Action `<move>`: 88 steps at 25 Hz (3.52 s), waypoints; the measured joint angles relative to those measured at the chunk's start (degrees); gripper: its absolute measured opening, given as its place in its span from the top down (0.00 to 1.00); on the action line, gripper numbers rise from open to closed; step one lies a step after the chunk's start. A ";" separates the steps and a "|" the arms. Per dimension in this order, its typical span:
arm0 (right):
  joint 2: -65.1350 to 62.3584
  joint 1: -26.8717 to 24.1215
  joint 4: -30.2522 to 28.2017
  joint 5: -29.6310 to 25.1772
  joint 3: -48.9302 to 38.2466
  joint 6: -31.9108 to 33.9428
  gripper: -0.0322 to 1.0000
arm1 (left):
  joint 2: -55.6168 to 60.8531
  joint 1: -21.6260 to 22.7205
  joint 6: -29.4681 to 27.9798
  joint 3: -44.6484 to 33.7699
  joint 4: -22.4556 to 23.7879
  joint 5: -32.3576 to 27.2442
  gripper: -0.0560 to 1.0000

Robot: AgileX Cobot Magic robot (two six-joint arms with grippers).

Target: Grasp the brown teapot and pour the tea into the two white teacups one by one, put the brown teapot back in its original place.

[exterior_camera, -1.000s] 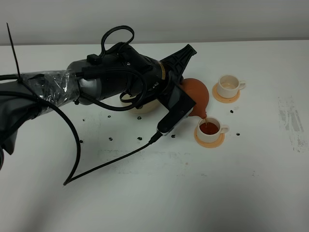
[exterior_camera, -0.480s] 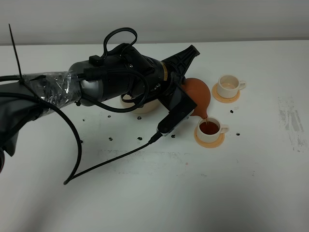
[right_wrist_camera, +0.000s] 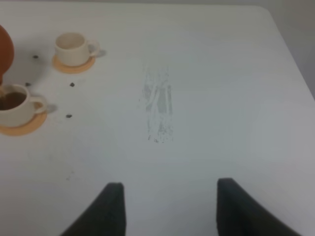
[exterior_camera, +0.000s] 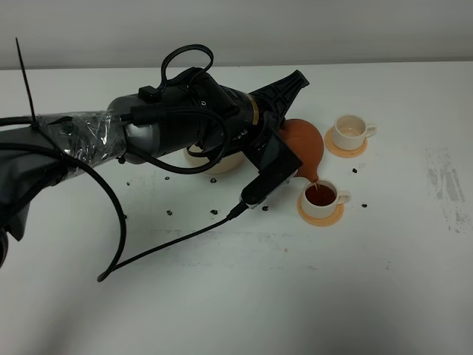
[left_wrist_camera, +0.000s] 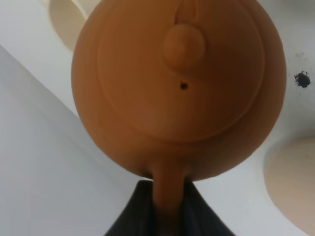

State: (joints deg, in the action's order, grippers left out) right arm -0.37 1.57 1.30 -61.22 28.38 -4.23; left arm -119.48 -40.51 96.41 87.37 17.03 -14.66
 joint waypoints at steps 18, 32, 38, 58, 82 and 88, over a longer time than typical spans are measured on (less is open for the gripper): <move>0.00 0.00 0.00 0.00 0.00 0.00 0.54 | 0.00 0.00 2.24 0.00 0.40 0.12 0.84; 0.00 0.00 0.00 0.00 0.00 0.00 0.54 | 0.00 0.00 -6.75 0.00 -2.79 -2.81 0.84; 0.00 0.00 0.00 0.00 0.00 0.00 0.54 | 0.00 0.43 -10.44 0.00 -5.52 -4.64 0.84; 0.00 0.00 0.00 0.00 0.00 0.00 0.54 | 16.44 4.32 -26.88 -19.66 -25.78 -1.67 0.84; 0.00 0.00 0.05 0.00 0.00 0.00 0.55 | 10.01 6.19 -53.00 -27.08 -35.21 -1.45 0.84; 0.00 0.00 0.05 0.00 0.00 0.00 0.55 | 10.78 6.37 -53.15 -24.67 -35.11 -1.09 0.84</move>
State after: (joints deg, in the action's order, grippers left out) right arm -0.37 1.57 1.34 -61.22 28.38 -4.23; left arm -108.70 -34.14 43.26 62.70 -18.08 -15.76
